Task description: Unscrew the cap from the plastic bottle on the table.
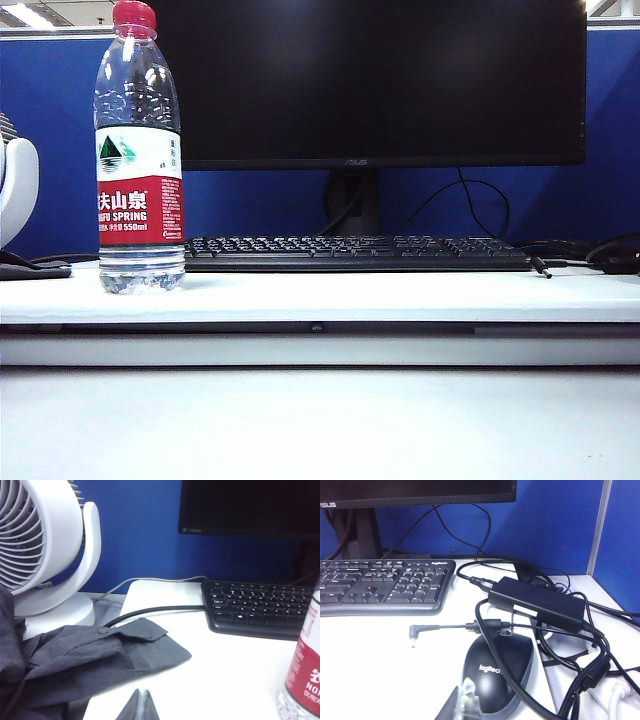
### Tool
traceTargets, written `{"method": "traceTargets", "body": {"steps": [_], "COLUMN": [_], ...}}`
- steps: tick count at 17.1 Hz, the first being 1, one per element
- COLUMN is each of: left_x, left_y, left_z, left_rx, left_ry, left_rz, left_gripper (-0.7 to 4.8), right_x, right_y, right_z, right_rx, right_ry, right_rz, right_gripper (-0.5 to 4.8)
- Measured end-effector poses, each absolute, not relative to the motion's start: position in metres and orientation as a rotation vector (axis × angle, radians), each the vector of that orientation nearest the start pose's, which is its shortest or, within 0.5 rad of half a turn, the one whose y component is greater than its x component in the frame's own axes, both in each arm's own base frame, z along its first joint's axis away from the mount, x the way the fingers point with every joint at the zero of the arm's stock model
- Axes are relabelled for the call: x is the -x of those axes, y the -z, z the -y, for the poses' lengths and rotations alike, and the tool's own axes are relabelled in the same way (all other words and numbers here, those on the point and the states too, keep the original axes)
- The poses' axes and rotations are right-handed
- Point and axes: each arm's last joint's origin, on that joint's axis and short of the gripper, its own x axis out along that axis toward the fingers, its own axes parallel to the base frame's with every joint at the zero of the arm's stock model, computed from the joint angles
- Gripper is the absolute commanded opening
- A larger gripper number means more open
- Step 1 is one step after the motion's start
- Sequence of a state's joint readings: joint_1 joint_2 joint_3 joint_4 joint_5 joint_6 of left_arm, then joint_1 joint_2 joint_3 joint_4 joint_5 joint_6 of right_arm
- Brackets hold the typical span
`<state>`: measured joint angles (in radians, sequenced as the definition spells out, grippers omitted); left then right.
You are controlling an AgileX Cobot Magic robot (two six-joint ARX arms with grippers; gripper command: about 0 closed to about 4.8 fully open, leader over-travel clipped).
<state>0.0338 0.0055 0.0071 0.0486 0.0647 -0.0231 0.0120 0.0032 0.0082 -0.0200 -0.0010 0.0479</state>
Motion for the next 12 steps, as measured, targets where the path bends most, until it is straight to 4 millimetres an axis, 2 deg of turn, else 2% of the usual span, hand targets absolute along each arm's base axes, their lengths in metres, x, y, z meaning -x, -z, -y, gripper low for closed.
{"method": "traceTargets", "body": {"steps": [6,8,9,11,12], "left_x": [-0.097,-0.097,-0.097,-0.096,-0.095], "left_y": [-0.169,-0.169,-0.173,-0.18,-0.188], "left_z": [-0.001,0.0,0.001,0.002,0.002], "left_rx": [0.023,0.109,0.302,0.663,1.023], "left_ry": [0.031,0.071,0.141,0.194,0.242], "left_rz": [0.041,0.034,0.056,0.099,0.14], "left_gripper": [-0.05,0.0,0.12,0.26,0.26], "right_x": [-0.097,-0.097,-0.097,-0.094,-0.089], "right_y": [-0.164,-0.165,-0.172,-0.186,-0.202], "right_z": [-0.001,-0.002,-0.004,-0.007,-0.008], "right_rx": [-0.053,-0.159,-0.297,-0.399,-0.454], "right_ry": [-0.013,-0.046,-0.133,-0.245,-0.326], "right_rz": [-0.017,-0.007,0.049,0.173,0.323], "right_gripper": [-0.01,-0.01,-0.01,0.0,0.0]}}
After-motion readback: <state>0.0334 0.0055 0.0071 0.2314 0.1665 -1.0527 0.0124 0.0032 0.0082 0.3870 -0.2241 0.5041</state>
